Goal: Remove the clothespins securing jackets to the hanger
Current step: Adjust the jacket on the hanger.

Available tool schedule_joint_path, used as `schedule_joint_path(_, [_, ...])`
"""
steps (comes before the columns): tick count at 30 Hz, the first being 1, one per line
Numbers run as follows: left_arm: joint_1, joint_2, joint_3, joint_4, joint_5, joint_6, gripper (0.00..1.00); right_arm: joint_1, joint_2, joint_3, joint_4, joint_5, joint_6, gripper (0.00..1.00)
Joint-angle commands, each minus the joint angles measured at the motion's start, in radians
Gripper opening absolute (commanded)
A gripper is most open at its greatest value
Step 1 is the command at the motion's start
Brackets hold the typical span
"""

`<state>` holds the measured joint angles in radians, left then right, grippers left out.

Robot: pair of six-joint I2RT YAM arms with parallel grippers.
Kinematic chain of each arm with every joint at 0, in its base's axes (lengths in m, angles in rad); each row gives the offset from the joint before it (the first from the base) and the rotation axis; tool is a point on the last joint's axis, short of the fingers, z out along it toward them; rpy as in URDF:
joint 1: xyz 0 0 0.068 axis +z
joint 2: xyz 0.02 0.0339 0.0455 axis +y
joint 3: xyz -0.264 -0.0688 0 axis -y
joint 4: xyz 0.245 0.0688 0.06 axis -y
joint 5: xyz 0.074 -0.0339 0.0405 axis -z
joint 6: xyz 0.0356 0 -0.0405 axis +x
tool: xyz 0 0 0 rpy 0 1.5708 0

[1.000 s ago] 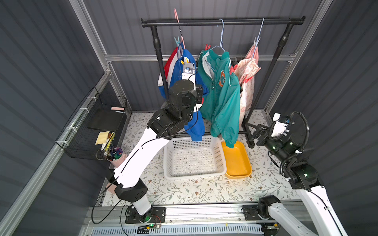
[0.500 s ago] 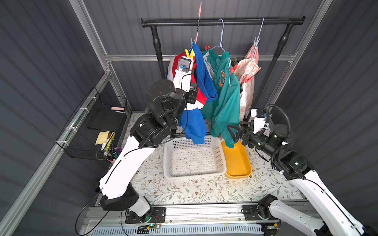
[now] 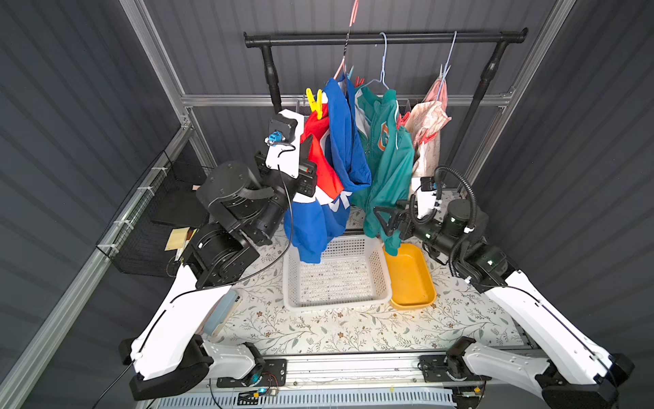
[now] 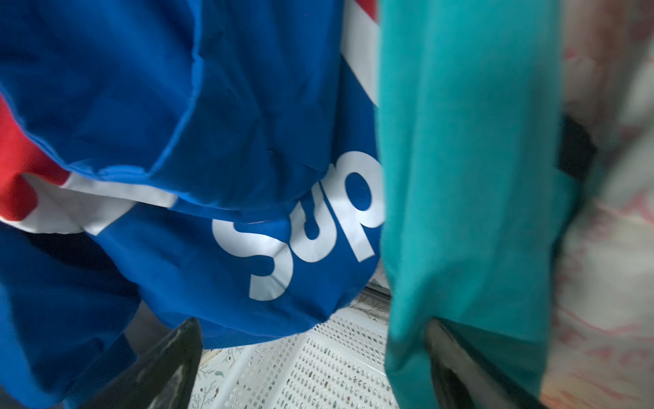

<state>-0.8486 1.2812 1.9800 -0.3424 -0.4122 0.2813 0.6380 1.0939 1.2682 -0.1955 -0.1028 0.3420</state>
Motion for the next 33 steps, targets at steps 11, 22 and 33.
schedule_joint_path(11, [-0.005,-0.206,-0.097,0.142,0.163,0.0,0.0,0.012,0.202,0.101,0.077,0.161,-0.019,0.99])
schedule_joint_path(22, [-0.006,-0.321,-0.193,0.137,0.262,-0.012,0.0,-0.118,0.29,0.106,0.086,0.216,0.071,0.99])
schedule_joint_path(33, [-0.005,-0.413,-0.296,0.15,0.349,-0.034,0.0,-0.276,0.406,0.168,0.111,0.095,0.129,0.99])
